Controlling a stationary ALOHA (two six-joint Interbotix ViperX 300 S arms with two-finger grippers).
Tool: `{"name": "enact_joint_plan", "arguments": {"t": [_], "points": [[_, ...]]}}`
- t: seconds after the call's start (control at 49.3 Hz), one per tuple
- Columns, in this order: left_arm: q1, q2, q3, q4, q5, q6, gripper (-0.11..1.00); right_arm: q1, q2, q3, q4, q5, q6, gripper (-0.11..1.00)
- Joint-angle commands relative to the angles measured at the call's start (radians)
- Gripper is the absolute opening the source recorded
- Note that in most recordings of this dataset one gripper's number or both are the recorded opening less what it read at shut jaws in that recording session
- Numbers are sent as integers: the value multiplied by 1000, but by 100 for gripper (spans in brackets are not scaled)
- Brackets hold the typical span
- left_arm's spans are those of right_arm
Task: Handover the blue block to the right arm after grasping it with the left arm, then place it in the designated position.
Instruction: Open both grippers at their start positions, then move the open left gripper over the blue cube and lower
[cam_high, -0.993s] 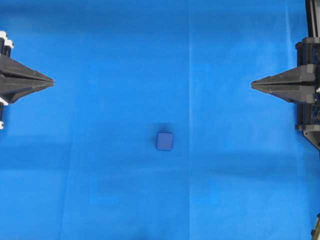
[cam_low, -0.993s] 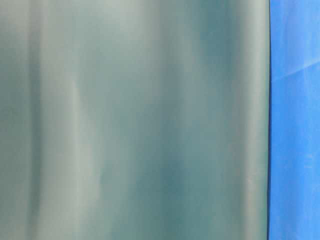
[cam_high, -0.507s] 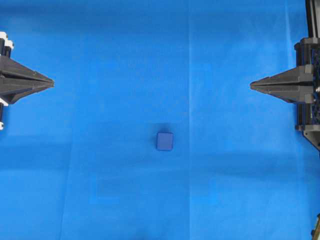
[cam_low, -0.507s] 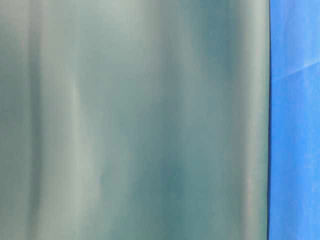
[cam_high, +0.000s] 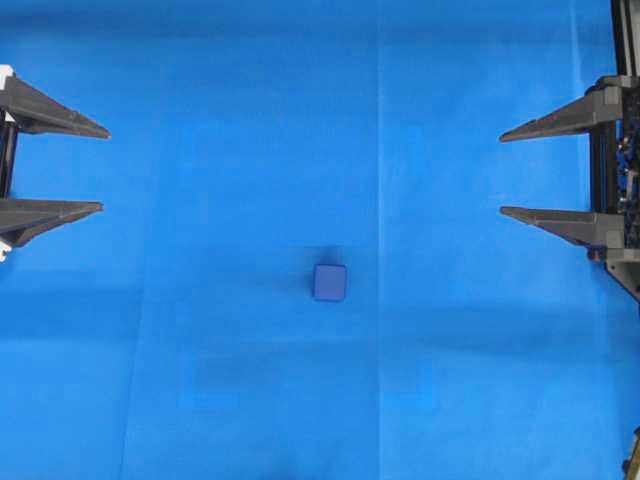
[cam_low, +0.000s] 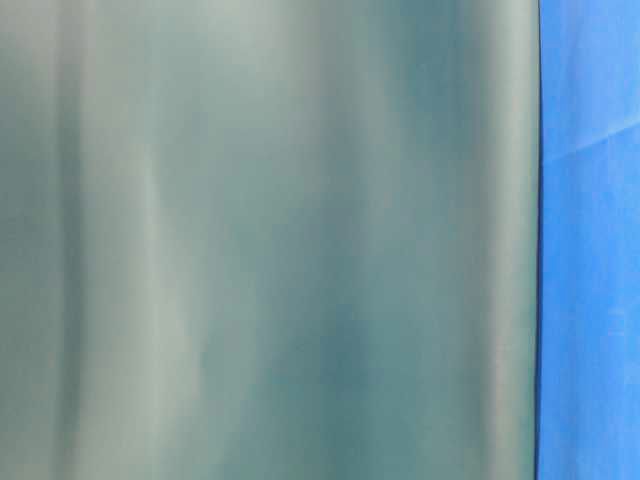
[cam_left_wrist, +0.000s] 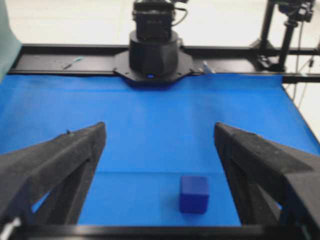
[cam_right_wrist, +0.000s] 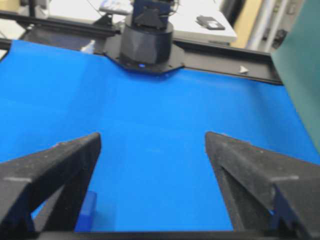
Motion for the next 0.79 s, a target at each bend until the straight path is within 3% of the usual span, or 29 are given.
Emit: {"name": "enact_joint_plan", "arguments": {"t": [0.0, 0.466, 0.77], "points": [[-5, 3, -12, 2, -6, 0, 93, -6, 8, -26, 6, -11, 2, 98], [-28, 40, -18, 2, -46, -3, 93, -9, 8, -26, 8, -12, 2, 98], [-40, 255, -72, 2, -181, -3, 93, -9, 21, -26, 6, -28, 2, 98]]}}
